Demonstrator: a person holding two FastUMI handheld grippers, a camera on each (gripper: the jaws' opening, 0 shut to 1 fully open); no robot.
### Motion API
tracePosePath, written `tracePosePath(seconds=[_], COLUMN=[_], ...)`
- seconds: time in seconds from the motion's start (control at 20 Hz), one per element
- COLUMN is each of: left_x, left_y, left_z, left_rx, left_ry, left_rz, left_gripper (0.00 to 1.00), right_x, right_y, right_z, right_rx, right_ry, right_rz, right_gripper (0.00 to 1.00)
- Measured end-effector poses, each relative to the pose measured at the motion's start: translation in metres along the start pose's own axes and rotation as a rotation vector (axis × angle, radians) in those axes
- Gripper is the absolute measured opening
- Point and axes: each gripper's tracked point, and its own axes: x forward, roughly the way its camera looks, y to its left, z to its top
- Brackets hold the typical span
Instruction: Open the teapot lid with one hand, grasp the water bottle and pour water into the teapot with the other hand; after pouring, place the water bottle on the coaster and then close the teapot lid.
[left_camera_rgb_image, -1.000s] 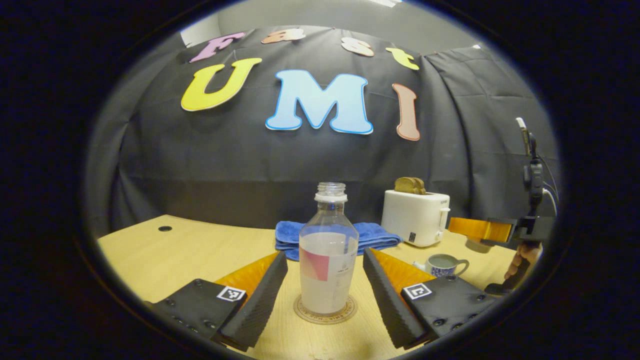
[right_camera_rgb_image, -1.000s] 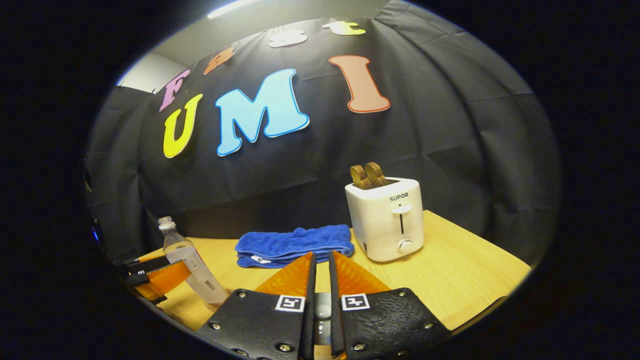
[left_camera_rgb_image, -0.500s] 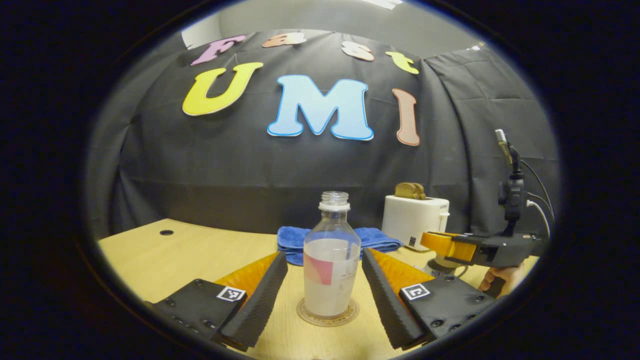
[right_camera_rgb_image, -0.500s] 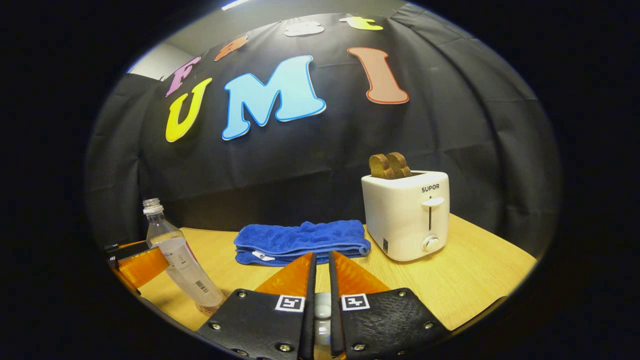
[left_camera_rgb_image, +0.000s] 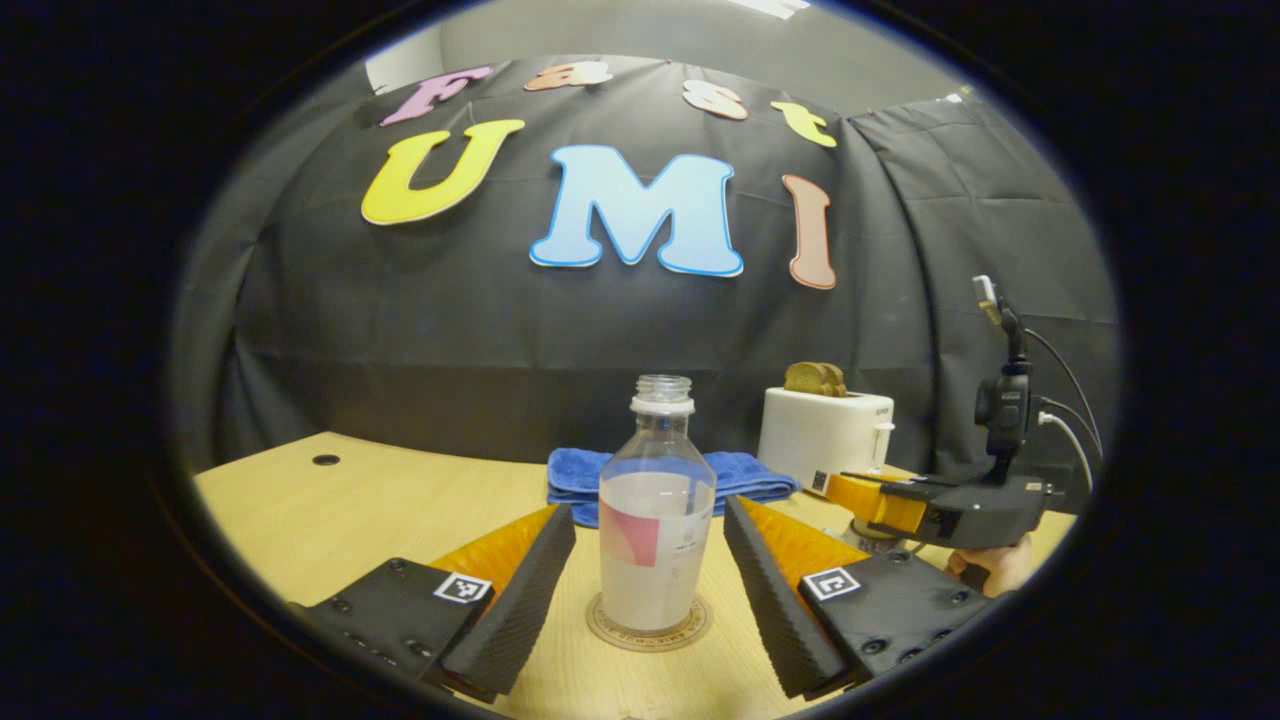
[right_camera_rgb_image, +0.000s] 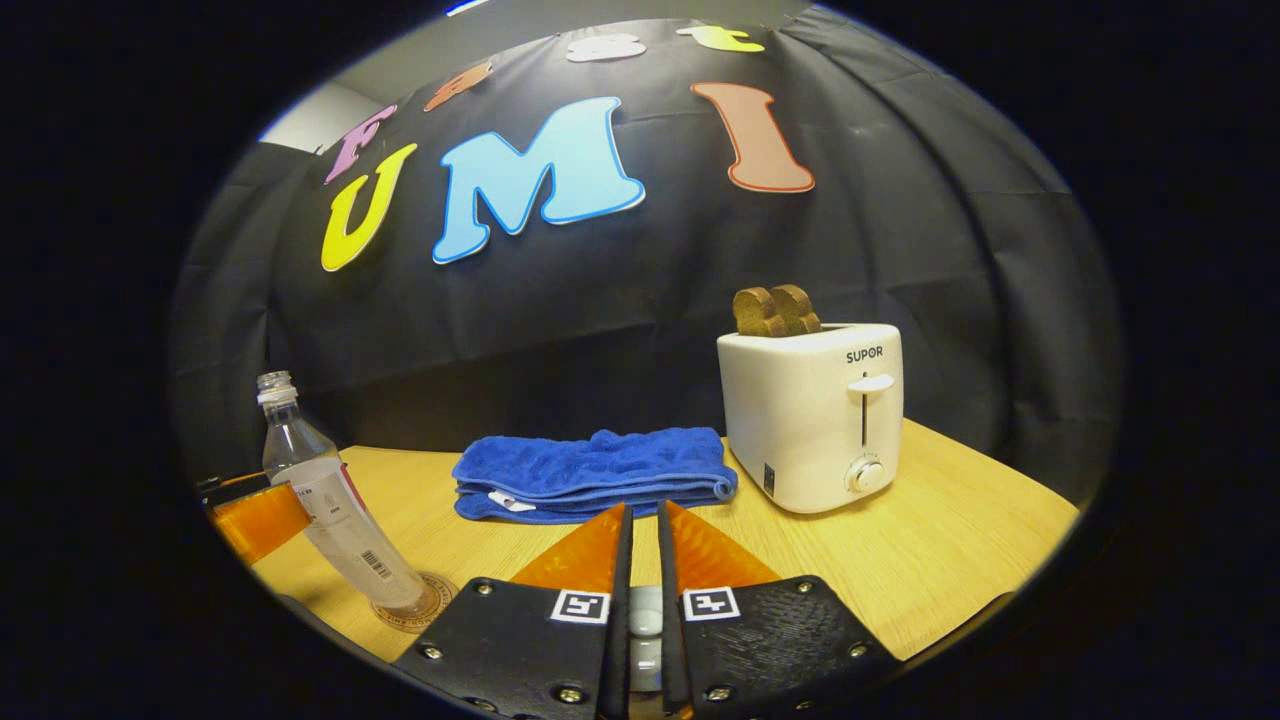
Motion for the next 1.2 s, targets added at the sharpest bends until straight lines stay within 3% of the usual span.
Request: tracePosePath(seconds=[0.1, 0.5, 0.9, 1.05, 1.1, 1.15, 1.2], left_x=[-0.001, 0.002, 0.004, 0.003, 0.002, 0.003, 0.002], left_y=[-0.001, 0.000, 0.001, 0.000, -0.001, 0.000, 0.000], left_z=[-0.001, -0.009, -0.011, -0.008, -0.008, -0.008, -0.006], left_rx=[-0.001, 0.004, 0.005, 0.010, 0.012, 0.016, 0.016], left_ry=[0.005, 0.024, 0.029, 0.026, 0.025, 0.023, 0.019], left_rz=[-0.004, -0.009, -0.008, -0.008, -0.011, -0.008, -0.009], left_gripper=[1.00, 1.00, 1.00, 1.00, 1.00, 1.00, 1.00], right_x=[-0.001, -0.002, -0.008, -0.018, -0.022, -0.026, -0.031], right_y=[0.001, 0.000, 0.003, 0.010, 0.011, 0.012, 0.014], right_z=[0.000, -0.002, -0.002, 0.004, 0.009, 0.013, 0.017], right_rx=[-0.015, -0.028, -0.035, -0.062, -0.073, -0.083, -0.091], right_ry=[0.003, 0.015, 0.018, 0.004, -0.005, -0.018, -0.031], right_rz=[-0.006, -0.024, -0.015, -0.009, -0.010, -0.016, -0.015], right_gripper=[0.12, 0.13, 0.22, 0.34, 0.49, 0.72, 0.72])
